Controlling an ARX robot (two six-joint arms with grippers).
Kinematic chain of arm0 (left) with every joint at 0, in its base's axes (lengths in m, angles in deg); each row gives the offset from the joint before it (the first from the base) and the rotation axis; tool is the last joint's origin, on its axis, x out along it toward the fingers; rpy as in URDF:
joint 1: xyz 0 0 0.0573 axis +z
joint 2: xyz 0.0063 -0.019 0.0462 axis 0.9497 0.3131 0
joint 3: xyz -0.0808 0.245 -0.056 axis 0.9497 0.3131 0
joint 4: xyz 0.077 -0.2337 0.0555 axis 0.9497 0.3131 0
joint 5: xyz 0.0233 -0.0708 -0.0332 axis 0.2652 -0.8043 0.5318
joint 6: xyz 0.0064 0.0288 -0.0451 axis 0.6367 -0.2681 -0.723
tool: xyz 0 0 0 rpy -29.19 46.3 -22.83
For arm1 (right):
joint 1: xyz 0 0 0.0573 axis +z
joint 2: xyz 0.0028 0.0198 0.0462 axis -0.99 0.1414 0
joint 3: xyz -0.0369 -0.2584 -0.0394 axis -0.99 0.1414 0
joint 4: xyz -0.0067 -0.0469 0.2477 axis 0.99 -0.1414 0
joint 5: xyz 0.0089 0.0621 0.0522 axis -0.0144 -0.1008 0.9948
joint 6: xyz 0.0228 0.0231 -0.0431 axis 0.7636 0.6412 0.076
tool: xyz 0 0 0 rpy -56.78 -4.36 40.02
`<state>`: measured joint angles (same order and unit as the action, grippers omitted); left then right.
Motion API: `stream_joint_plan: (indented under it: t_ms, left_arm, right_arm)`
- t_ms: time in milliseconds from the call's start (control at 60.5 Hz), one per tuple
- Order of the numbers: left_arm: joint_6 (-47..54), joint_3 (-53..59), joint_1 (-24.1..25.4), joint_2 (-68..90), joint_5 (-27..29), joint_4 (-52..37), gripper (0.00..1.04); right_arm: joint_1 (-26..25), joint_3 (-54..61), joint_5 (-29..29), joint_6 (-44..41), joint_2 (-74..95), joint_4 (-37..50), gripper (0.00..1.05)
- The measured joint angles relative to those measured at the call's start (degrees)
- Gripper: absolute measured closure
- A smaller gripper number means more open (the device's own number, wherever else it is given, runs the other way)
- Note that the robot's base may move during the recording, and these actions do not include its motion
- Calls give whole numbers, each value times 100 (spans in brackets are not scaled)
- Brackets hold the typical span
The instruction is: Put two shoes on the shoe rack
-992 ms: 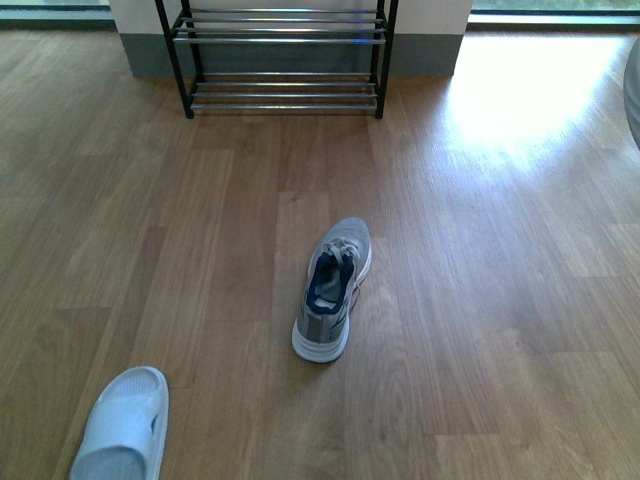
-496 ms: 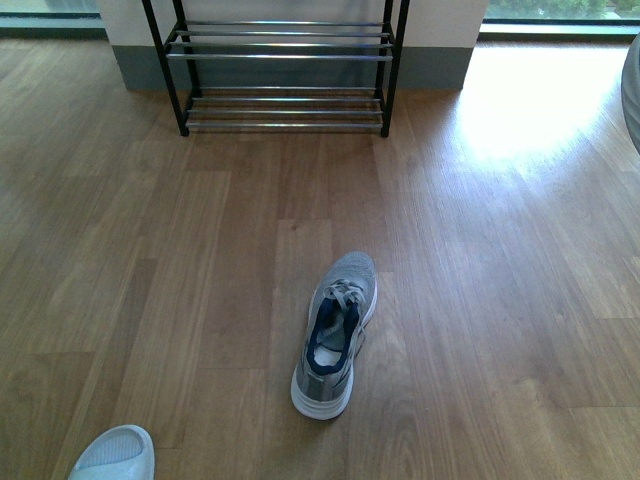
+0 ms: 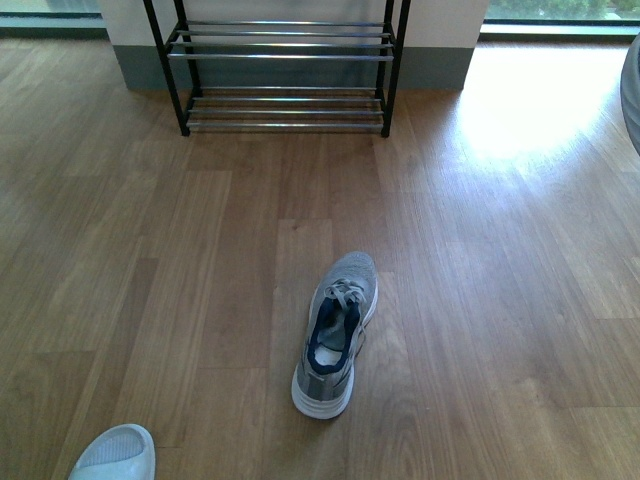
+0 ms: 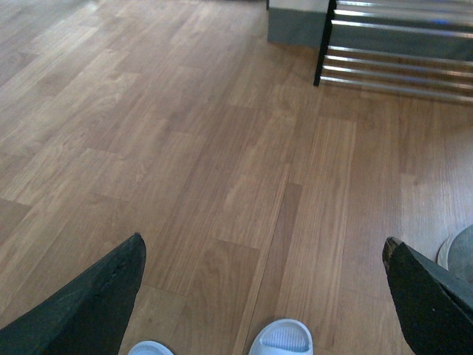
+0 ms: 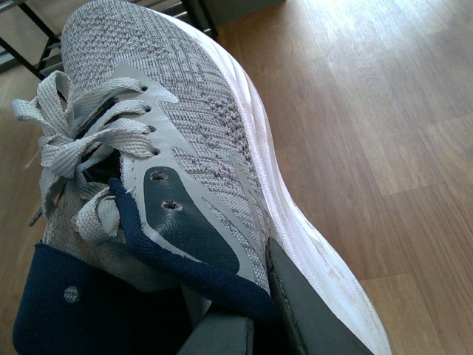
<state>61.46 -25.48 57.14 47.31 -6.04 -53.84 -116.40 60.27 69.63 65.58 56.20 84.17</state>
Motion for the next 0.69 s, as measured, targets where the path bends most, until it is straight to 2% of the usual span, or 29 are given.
stream_joint_plan:
  t_ms: [165,281,413,694]
  left_arm:
    - [640,-925,-505,2555,-304,-1392,9]
    - [1257,-1827,-721,4546,-490,-1871,9]
    - [1672,-2914,-852,6422,-629,-1843,9]
    - [1425,-5139,-1246,9239,-1202,-1362,9]
  right_arm:
    - [0,0,0,-2,0,0,103]
    - [0,0,2,0,0,0,103]
    - [0,0,0,-2,0,0,103]
    - [0,0,2,0,0,0,103]
